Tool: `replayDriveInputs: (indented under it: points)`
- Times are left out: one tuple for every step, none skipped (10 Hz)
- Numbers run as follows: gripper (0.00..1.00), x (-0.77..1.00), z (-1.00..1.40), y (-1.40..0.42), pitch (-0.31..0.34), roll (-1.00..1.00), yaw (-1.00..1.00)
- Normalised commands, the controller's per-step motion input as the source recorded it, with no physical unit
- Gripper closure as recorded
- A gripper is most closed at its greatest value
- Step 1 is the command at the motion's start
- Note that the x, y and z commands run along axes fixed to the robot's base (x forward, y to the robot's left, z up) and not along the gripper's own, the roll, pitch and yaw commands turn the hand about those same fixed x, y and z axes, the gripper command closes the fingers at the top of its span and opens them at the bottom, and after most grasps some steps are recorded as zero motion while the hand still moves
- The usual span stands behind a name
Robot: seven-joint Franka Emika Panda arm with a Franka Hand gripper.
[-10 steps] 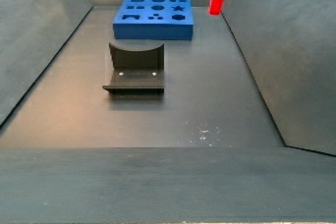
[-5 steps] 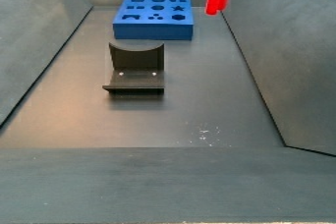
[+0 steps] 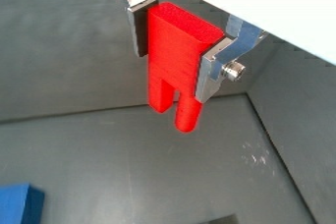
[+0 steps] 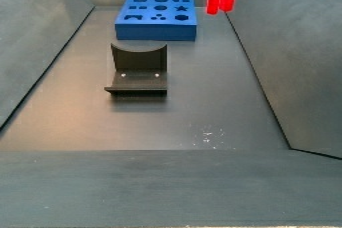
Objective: Pick up the square-circle object. Move up. Rotate the square-circle object. Place the square-circle object on the fixture. Regrasp the square-circle object. Move to above the board. Insert the square-circle object.
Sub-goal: Rotate the square-circle object.
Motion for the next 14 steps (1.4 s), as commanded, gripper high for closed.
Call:
replayDriveInputs:
  points:
    - [1.0,0.0,0.0,0.01,0.032,-0.06,-1.0]
    - [1.0,0.0,0.0,0.01,0.038,-0.07,-1.0]
    - [1.0,0.0,0.0,0.01,0.041,-0.07,-1.0]
    - [1.0,0.0,0.0,0.01,0.054,-0.1,-1.0]
    - [1.0,0.0,0.0,0.01,0.061,-0.11,-1.0]
    - [1.0,0.0,0.01,0.01,0.071,-0.13,-0.84]
    - [1.0,0.01,0.01,0.01,0.07,-0.13,-0.62]
    - [1.0,0.01,0.01,0.01,0.069,-0.13,-0.37]
    - [1.0,0.01,0.01,0.01,0.068,-0.13,-0.22]
    - [1.0,0.0,-1.0,0.0,0.068,-0.13,-0.15]
    - [1.0,0.01,-1.0,0.0,0.052,-0.12,-0.11]
    - [1.0,0.02,-1.0,0.0,0.017,-0.12,-0.09]
    - [1.0,0.01,-1.0,0.01,-0.019,-0.1,-0.07]
    - [1.0,0.01,-1.0,0.01,-0.039,-0.09,-0.06]
